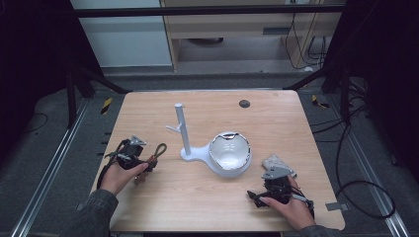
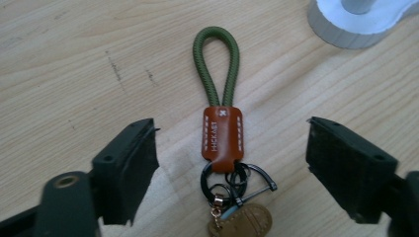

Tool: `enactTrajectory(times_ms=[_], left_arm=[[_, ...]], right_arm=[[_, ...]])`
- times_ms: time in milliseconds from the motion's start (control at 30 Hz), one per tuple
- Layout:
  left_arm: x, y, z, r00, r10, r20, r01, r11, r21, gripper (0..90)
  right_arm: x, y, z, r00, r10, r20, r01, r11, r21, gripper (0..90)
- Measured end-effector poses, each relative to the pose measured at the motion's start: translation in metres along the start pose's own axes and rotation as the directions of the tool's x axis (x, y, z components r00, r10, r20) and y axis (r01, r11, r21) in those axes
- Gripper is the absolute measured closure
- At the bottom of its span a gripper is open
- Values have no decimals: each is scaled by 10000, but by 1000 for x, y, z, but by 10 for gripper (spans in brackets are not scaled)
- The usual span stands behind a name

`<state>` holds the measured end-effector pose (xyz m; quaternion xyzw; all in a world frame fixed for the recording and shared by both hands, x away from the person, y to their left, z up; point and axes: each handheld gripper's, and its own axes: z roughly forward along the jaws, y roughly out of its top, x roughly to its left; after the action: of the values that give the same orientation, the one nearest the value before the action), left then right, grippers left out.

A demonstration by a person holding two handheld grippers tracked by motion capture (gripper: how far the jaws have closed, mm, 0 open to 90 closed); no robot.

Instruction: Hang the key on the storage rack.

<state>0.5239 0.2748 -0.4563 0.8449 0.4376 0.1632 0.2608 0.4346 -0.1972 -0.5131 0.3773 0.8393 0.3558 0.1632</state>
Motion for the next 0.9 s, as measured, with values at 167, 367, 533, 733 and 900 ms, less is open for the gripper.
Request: enactTrajectory(times_ms=[167,367,533,733,900], left_arm=[[7,5,7,9996,-225,157,221,9995,245,356],[7,5,16,9989,-25,468,-7,9977,681,477],[8,5,21,9985,-47,543,-4,9956,938,544],[9,4,22,9979,-128,636,60,9944,1060,586],[8,3,24,9975,-52,701,-30,9933,1156,637]], right_arm=[[0,0,0,10000,-8,16,8,10000,21,2],[0,0,0,10000,-14,15,14,10000,21,2],[0,-1,0,10000,-18,24,18,10000,4,2],[0,-1,-1,10000,-29,0,29,10000,-5,2],[0,-1,-1,10000,-59,15,59,10000,-10,2]])
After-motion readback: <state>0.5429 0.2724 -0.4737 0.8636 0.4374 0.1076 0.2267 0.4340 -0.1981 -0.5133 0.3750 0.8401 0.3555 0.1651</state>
